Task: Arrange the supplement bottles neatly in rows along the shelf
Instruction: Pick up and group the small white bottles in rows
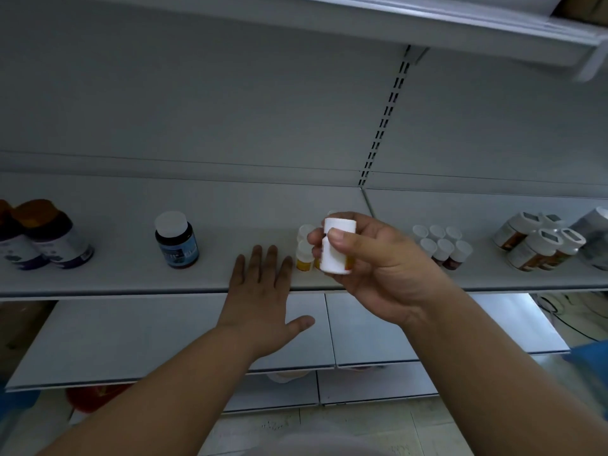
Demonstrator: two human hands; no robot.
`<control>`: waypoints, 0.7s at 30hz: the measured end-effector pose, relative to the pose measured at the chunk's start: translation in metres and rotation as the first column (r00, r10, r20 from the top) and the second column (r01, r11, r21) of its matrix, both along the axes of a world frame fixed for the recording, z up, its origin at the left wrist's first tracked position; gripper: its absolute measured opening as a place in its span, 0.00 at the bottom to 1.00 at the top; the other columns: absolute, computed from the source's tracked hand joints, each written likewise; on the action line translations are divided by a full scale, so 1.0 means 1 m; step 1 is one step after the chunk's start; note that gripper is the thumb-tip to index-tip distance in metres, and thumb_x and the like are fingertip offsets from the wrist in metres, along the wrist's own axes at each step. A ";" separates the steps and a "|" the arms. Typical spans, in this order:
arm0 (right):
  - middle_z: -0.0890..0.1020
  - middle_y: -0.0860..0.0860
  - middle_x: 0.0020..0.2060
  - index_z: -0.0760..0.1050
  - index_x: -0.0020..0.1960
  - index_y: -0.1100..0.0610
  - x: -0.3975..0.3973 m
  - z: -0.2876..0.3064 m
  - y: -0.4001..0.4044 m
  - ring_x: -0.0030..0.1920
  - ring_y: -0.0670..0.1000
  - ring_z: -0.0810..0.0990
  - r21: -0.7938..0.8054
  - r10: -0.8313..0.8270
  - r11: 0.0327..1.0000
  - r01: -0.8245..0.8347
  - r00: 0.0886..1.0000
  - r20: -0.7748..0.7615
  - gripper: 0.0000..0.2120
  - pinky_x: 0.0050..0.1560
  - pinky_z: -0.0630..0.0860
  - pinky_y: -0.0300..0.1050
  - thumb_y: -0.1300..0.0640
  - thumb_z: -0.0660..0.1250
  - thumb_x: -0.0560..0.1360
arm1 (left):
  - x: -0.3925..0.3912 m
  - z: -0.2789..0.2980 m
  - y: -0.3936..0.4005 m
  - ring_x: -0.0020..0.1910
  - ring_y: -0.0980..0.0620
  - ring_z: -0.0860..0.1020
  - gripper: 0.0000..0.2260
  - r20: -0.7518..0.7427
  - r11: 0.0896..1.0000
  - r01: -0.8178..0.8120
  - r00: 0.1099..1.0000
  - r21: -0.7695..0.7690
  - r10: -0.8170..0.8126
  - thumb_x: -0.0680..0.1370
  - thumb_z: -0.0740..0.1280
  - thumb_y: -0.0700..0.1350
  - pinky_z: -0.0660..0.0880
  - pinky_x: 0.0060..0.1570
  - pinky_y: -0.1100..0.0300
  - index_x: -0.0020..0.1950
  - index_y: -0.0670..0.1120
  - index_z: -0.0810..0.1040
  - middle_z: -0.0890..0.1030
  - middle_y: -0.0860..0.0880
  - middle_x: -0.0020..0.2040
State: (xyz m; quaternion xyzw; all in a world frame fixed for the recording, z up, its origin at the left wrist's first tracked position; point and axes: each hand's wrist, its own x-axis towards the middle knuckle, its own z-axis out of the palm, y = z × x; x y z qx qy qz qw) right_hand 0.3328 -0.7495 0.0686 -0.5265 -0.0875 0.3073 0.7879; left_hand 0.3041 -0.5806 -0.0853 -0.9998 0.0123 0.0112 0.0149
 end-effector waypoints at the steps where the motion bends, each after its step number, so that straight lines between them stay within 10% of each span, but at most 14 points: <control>1: 0.83 0.58 0.42 0.74 0.48 0.58 0.000 0.001 -0.001 0.43 0.55 0.80 -0.013 0.002 1.000 -0.001 1.000 0.018 0.10 0.47 0.75 0.47 0.61 0.70 0.68 | 0.000 0.000 0.000 0.78 0.37 0.35 0.47 -0.001 1.000 0.001 1.000 0.001 -0.001 0.73 0.43 0.77 0.35 0.75 0.38 0.80 0.47 0.35 0.37 0.40 0.81; 8: 0.77 0.57 0.39 0.71 0.53 0.60 -0.002 0.000 0.001 0.38 0.53 0.75 0.050 0.020 0.999 -0.017 0.997 -0.068 0.12 0.40 0.71 0.45 0.55 0.64 0.72 | -0.001 0.003 -0.001 0.78 0.37 0.34 0.47 -0.017 1.000 -0.008 1.000 0.011 0.008 0.73 0.43 0.77 0.36 0.75 0.38 0.80 0.48 0.35 0.36 0.41 0.80; 11: 0.80 0.56 0.45 0.73 0.56 0.57 -0.005 -0.003 -0.001 0.45 0.54 0.79 -0.154 -0.038 0.985 0.076 0.972 0.233 0.10 0.48 0.77 0.45 0.59 0.67 0.75 | -0.001 0.003 0.000 0.78 0.37 0.34 0.47 -0.016 1.000 -0.003 1.000 0.012 0.003 0.73 0.43 0.77 0.36 0.75 0.37 0.80 0.48 0.34 0.36 0.41 0.80; 15: 0.79 0.51 0.51 0.74 0.55 0.55 -0.009 -0.008 -0.006 0.56 0.51 0.79 -0.270 0.040 0.903 0.334 0.560 0.827 0.15 0.59 0.77 0.50 0.64 0.72 0.71 | -0.002 0.003 0.000 0.78 0.37 0.35 0.47 -0.002 1.000 0.001 1.000 0.006 -0.001 0.73 0.43 0.77 0.36 0.75 0.37 0.80 0.47 0.35 0.37 0.40 0.80; 18: 0.80 0.51 0.53 0.75 0.55 0.59 -0.013 -0.009 -0.007 0.60 0.52 0.78 -0.213 0.084 0.892 0.400 0.315 0.945 0.17 0.60 0.75 0.53 0.68 0.74 0.69 | -0.001 0.003 0.000 0.78 0.36 0.36 0.47 0.006 1.000 0.012 1.000 -0.010 -0.012 0.73 0.44 0.77 0.37 0.75 0.37 0.80 0.47 0.36 0.38 0.40 0.81; 21: 0.82 0.51 0.46 0.77 0.52 0.57 -0.019 0.000 -0.003 0.47 0.50 0.82 -0.274 0.027 0.927 0.256 0.683 0.730 0.15 0.49 0.79 0.45 0.60 0.76 0.68 | -0.001 0.000 0.002 0.79 0.36 0.38 0.48 0.016 0.999 0.028 0.999 -0.021 -0.028 0.72 0.43 0.77 0.38 0.75 0.37 0.81 0.47 0.38 0.40 0.39 0.81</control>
